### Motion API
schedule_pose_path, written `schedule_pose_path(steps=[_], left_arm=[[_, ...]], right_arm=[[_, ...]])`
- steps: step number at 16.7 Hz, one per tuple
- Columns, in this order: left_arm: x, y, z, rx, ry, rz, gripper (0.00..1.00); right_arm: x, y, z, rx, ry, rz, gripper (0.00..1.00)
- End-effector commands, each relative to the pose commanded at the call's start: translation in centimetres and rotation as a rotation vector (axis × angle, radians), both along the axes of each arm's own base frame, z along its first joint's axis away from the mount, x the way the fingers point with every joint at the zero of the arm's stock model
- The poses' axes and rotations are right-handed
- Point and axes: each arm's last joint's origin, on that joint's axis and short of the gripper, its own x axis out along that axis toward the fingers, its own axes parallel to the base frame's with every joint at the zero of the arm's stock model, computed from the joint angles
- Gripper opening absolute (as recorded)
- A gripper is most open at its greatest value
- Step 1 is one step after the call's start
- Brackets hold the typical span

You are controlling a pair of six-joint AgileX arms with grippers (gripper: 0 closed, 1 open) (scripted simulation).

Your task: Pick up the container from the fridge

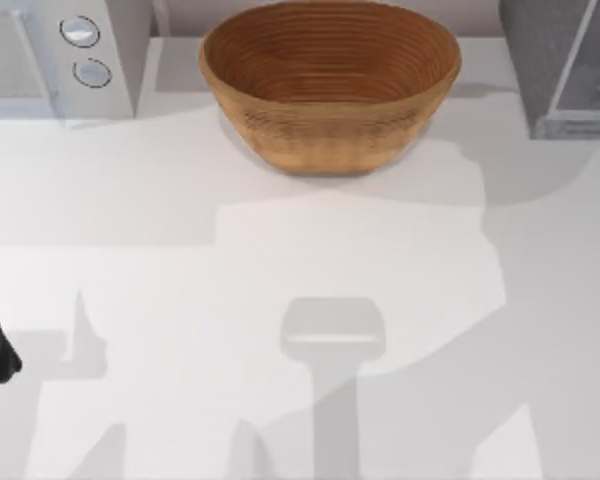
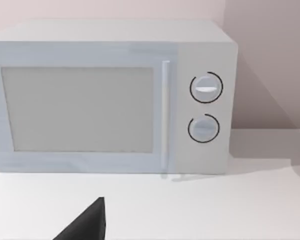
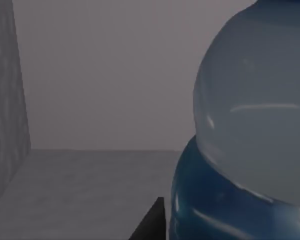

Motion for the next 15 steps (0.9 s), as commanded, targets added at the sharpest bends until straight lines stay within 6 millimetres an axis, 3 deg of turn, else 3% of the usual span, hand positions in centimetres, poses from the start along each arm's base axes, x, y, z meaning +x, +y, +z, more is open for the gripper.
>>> schedule_pose_path(steps=[9,15], left_arm=[[0.0,0.0,0.0,0.000,0.000,0.000,1.00],[0.0,0.0,0.0,0.000,0.000,0.000,1.00]], right_arm=[[0.0,0.0,4.8,0.000,0.001,-0.001,0.00],[-0.4,0.0,4.8,0.001,0.004,0.001,0.00]])
